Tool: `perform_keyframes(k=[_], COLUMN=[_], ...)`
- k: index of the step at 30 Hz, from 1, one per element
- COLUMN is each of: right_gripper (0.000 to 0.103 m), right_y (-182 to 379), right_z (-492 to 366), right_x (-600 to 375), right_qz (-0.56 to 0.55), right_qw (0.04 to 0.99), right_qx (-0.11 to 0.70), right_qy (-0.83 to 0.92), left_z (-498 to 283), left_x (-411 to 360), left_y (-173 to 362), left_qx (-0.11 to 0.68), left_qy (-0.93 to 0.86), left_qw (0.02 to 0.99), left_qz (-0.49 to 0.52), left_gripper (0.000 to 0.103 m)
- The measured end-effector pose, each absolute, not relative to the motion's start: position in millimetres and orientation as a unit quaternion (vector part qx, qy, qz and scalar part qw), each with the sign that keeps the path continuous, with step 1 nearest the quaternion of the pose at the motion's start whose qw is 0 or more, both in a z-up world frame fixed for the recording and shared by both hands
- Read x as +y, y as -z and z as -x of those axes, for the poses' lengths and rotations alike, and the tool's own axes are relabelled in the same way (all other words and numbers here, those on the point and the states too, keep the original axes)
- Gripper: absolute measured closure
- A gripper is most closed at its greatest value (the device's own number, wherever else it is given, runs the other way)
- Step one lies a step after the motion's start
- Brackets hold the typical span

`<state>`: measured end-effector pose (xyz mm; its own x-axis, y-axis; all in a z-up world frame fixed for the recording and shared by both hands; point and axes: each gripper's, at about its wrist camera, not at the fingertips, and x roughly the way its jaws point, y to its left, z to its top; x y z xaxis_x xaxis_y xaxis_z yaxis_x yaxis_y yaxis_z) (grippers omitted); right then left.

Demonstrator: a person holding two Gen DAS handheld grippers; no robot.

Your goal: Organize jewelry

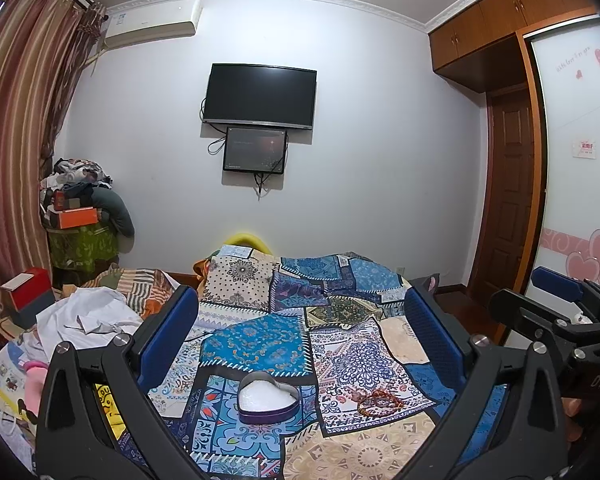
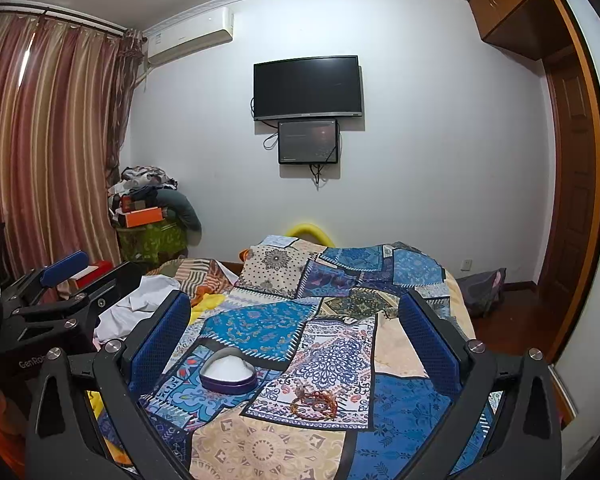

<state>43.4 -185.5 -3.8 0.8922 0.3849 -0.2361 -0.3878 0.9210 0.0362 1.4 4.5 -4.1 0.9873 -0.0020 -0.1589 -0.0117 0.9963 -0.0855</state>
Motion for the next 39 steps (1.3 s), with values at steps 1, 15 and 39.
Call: perform_keyframes(k=[1,15,39], right_gripper=[0.0,0.0,0.0], right_y=[4,5,72], right_z=[-44,-45,-124], right_x=[-186,-189,-209], right_qz=[0.006,0.003,0.012], right_qw=[0.973,0.973,0.962], right_qx=[0.121,0.122,0.231], right_qy=[-0.199,-0.198,-0.143], left_z=[-1,-5,-97], left_x=[5,7,13], left_y=[4,5,77], left_qx=[0.08,0.086,0.23], left_qy=[-0.003,-0.009,-0.019], left_qw=[0.996,0.995,0.971], left_qz=[0.044,0.048,0.053], left_gripper=[0.0,0.0,0.0])
